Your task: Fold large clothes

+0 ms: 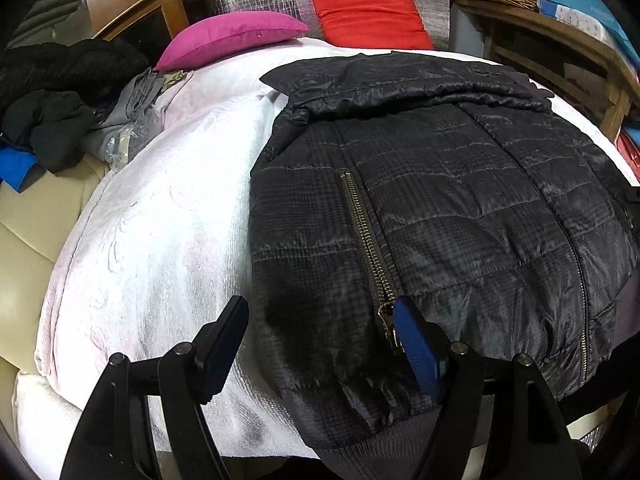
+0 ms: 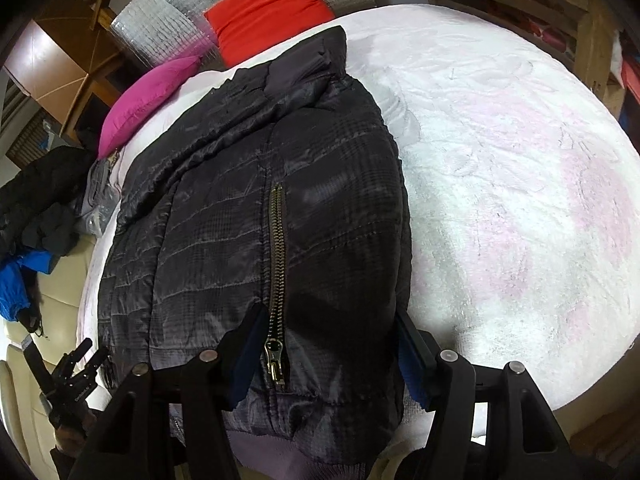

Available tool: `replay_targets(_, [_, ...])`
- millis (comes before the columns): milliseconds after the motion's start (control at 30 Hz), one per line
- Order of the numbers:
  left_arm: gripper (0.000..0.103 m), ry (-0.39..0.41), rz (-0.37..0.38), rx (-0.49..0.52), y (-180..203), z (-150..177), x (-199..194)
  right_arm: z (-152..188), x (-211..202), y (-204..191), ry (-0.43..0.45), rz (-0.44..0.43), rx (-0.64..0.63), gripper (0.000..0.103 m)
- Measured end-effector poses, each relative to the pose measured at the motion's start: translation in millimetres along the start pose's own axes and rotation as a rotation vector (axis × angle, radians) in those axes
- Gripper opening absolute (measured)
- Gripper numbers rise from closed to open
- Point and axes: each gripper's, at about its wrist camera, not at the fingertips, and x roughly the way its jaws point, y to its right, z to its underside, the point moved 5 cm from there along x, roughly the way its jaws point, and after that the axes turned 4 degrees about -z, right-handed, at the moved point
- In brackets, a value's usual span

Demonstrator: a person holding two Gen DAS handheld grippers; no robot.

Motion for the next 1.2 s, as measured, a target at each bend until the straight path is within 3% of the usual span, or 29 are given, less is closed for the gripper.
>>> replay_targets(333, [0.075,-0.008,0.012,0.001,-1,1,1,2,2,-2,0.003,0.008,-0.009,0.065])
replay_targets(733, [0.075,-0.115,0.222,-0.155,-8,37,-5,14,4,1,-0.046,0.032,-0.025,0.065])
replay_targets(1200, [0.069,-0.113,0.267,-0.185,-10,42,-9,22,1,3,-0.063,0.023,-0.020,0.065])
